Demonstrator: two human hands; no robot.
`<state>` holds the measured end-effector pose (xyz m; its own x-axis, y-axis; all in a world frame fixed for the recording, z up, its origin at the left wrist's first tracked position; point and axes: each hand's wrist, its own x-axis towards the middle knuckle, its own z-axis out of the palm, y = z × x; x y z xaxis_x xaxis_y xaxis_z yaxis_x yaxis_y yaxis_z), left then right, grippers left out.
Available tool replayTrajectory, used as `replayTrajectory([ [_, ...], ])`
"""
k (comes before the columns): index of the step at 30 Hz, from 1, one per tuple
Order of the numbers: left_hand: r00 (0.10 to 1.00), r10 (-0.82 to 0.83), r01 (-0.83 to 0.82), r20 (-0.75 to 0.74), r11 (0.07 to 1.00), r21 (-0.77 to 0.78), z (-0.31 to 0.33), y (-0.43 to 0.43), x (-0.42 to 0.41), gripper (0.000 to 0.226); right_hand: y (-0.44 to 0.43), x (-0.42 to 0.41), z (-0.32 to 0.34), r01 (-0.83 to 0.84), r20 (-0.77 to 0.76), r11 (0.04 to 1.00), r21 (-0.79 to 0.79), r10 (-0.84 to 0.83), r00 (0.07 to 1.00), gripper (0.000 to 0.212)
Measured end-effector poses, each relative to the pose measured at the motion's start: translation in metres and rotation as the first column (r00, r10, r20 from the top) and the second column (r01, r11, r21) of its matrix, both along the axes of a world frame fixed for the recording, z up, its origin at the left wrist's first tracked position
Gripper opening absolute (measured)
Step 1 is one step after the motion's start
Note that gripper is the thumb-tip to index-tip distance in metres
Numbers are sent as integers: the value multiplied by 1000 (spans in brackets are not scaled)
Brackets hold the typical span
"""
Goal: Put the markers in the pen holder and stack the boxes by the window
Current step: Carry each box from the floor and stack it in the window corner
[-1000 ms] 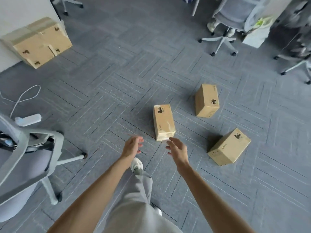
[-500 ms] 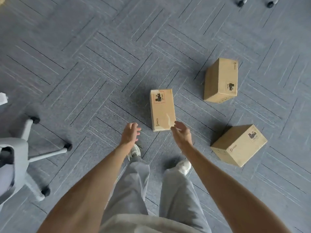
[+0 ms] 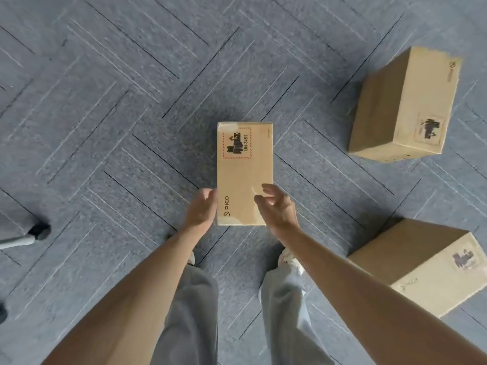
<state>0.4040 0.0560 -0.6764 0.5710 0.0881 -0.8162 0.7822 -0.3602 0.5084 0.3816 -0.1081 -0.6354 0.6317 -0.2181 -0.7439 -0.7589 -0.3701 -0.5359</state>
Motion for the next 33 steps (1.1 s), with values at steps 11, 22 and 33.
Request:
replayTrajectory([
  [11, 999, 33, -35, 18, 993, 113, -92, -20, 18, 46, -2, 2, -76, -17, 53, 998, 56, 14, 999, 59],
  [22, 974, -203, 219, 104, 958, -186, -66, -71, 3, 36, -53, -10, -84, 156, 62, 988, -12, -155, 986, 67],
  [33, 982, -175, 168, 76, 982, 89, -120, -106, 13, 49, -151, -10, -131, 46, 0, 986, -163, -46, 999, 82],
])
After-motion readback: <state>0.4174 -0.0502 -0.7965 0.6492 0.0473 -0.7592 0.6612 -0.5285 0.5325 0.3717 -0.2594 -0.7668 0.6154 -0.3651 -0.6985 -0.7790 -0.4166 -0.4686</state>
